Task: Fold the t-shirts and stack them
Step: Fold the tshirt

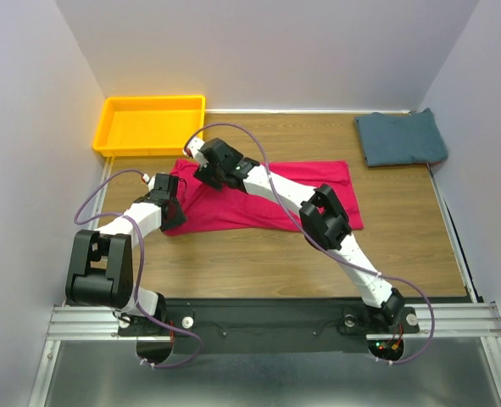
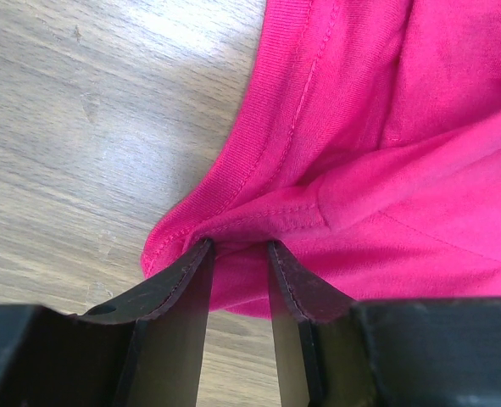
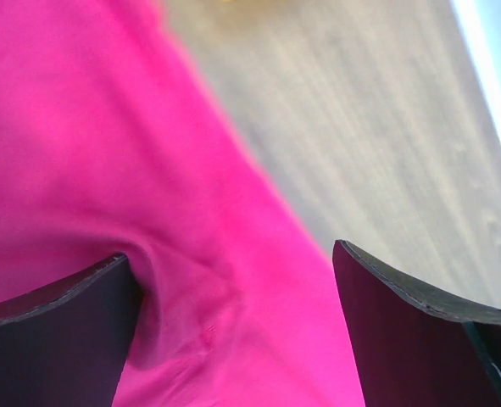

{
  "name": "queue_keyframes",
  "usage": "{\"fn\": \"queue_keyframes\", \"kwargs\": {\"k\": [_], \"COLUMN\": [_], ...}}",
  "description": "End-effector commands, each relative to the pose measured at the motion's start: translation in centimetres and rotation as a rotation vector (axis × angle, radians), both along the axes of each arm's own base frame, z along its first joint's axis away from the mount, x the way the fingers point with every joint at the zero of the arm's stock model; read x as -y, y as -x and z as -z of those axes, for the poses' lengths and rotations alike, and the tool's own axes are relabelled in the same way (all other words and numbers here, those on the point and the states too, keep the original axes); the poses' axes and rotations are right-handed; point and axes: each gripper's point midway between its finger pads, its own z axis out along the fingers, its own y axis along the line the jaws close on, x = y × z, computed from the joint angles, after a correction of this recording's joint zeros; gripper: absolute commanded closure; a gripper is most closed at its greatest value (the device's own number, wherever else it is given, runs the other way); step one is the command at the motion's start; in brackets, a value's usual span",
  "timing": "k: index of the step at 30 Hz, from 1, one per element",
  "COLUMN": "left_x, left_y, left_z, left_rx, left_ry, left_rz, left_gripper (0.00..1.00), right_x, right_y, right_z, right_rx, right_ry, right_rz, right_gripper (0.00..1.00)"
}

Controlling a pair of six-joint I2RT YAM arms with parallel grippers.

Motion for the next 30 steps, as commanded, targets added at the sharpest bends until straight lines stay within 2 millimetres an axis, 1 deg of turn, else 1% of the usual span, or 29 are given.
{"fn": "queue_keyframes", "kwargs": {"k": [1,2,3,5,6,7,8,9,10,11,12,13,14,15,16,17,18,19,20,21,22,23,24,25,26,27,28,29,30], "left_x": [-0.3,-0.2,-0.2,-0.3,-0.3,-0.3,-0.3,-0.3,-0.3,-0.2,-0.3,-0.4,-0.4,-0.5,-0.6,-0.6,-0.6,-0.6,-0.5,-0.2,0.1,0.7,1.2,1.7,2.9,3.3,3.6,4.1,4.8], "left_y": [1.3,1.3,1.4,1.3,1.3,1.3,1.2,1.2,1.2,1.1,1.1,0.9,0.7,0.5,0.1,-0.1,-0.3,-0.2,-0.7,-0.8,-1.0,-1.5,-1.6,-1.7,-2.0,-2.1,-2.4,-2.4,-2.3], "left_z": [1.2,1.2,1.3,1.3,1.3,1.3,1.2,1.2,1.2,1.0,0.9,0.4,0.1,-0.3,-1.1,-1.6,-2.1,-2.4,-3.4,-3.9,-4.5,-5.6,-6.2,-6.7,-7.7,-8.1,-8.6,-8.9,-8.9], "left_rx": [-0.066,-0.065,-0.068,-0.068,-0.068,-0.068,-0.065,-0.065,-0.063,-0.056,-0.052,-0.035,-0.023,-0.008,0.022,0.038,0.053,0.056,0.088,0.104,0.121,0.155,0.169,0.181,0.211,0.22,0.236,0.247,0.248], "left_ry": [-0.004,-0.002,-0.002,-0.002,-0.004,-0.004,-0.003,-0.003,-0.003,-0.002,-0.004,-0.007,-0.01,-0.013,-0.016,-0.017,-0.018,-0.018,-0.011,-0.006,0.002,0.007,0.008,0.011,0.015,0.014,0.009,0.009,0.001], "left_rz": [0.006,0.007,0.007,0.005,0.006,0.006,0.006,0.006,0.006,0.006,0.004,0.002,0.003,0.0,-0.001,-0.001,-0.002,0.0,0.004,0.014,0.025,0.045,0.064,0.082,0.118,0.134,0.143,0.158,0.19], "left_gripper": [0.57,0.57,0.57,0.57,0.57,0.57,0.57,0.57,0.56,0.56,0.54,0.5,0.48,0.46,0.42,0.41,0.39,0.37,0.34,0.33,0.31,0.3,0.29,0.28,0.26,0.25,0.22,0.21,0.2], "right_x": [0.8,1.1,1.4,2.1,2.9,3.5,4.6,5.3,5.9,7.6,8.4,10.0,11.3,12.9,14.1,16.8,18.2,19.9,21.3,24.2,25.6,27.0,29.3,30.8,31.8,33.2,34.0,35.3,36.1], "right_y": [-4.1,-4.6,-5.7,-6.6,-7.3,-7.3,-7.7,-7.7,-7.4,-6.8,-6.2,-5.0,-4.3,-3.8,-3.1,-1.5,-0.7,0.3,1.3,2.8,3.9,4.7,5.2,6.8,7.4,7.8,8.6,8.6,8.7], "right_z": [-2.6,-2.6,-3.0,-3.5,-3.7,-4.2,-4.6,-4.9,-4.8,-5.5,-5.5,-3.7,-3.6,-6.7,-7.1,-4.1,-4.7,-7.0,-7.4,-5.2,-7.3,-7.3,-6.9,-6.7,-6.3,-6.2,-5.6,-5.4,-5.1], "right_rx": [0.1,0.101,0.105,0.105,0.099,0.094,0.08,0.068,0.045,0.022,0.002,-0.044,-0.064,-0.048,-0.06,-0.124,-0.127,-0.11,-0.123,-0.179,-0.166,-0.178,-0.192,-0.205,-0.213,-0.215,-0.24,-0.25,-0.262], "right_ry": [-0.053,-0.068,-0.11,-0.151,-0.186,-0.201,-0.236,-0.254,-0.265,-0.284,-0.287,-0.255,-0.254,-0.309,-0.32,-0.285,-0.303,-0.343,-0.377,-0.378,-0.436,-0.457,-0.49,-0.5,-0.508,-0.531,-0.541,-0.573,-0.591], "right_rz": [0.083,0.098,0.13,0.168,0.206,0.225,0.264,0.281,0.287,0.318,0.329,0.348,0.364,0.392,0.407,0.465,0.494,0.515,0.554,0.639,0.66,0.7,0.772,0.8,0.827,0.87,0.885,0.932,0.959], "right_gripper": [0.05,0.05,0.05,0.05,0.05,0.06,0.06,0.06,0.06,0.06,0.06,0.07,0.07,0.07,0.08,0.09,0.09,0.09,0.11,0.12,0.13,0.16,0.18,0.2,0.26,0.29,0.36,0.39,0.42]}}
